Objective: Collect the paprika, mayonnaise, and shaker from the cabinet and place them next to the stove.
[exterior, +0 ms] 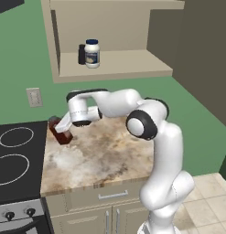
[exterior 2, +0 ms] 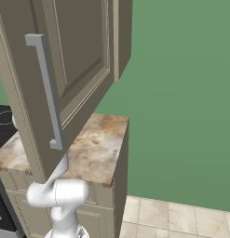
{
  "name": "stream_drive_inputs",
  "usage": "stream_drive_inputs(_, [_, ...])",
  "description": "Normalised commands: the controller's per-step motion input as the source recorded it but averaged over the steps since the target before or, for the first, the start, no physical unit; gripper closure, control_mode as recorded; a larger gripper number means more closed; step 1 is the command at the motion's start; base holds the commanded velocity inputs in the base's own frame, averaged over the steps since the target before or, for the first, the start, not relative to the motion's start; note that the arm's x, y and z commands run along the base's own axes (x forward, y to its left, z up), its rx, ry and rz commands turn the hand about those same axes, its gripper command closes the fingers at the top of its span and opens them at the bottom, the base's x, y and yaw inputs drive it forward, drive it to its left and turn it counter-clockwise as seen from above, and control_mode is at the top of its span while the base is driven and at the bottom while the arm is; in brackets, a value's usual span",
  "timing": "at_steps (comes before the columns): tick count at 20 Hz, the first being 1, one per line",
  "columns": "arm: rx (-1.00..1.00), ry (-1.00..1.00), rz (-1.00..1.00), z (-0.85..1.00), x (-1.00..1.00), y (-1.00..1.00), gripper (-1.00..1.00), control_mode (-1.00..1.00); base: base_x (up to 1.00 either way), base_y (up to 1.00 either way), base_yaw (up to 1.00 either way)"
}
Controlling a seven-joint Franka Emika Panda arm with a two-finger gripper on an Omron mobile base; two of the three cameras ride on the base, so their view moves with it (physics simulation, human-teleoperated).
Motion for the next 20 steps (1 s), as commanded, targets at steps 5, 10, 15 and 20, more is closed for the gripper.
stream_drive_inputs(5, [-0.01,-0.05,0.0,0.32,-0.17,-0.11,-1.0,-1.0,0.0,0.0,0.0])
stream_drive_inputs(10, [-0.02,-0.06,0.0,0.36,-0.08,-0.24,-1.0,-1.0,0.0,0.0,0.0])
stream_drive_inputs(15, [-0.05,-0.1,0.0,0.46,-0.03,-0.29,-1.0,-1.0,0.0,0.0,0.0])
stream_drive_inputs(20, [-0.06,-0.14,0.0,0.44,-0.29,-0.2,-1.0,-1.0,0.0,0.0,0.0])
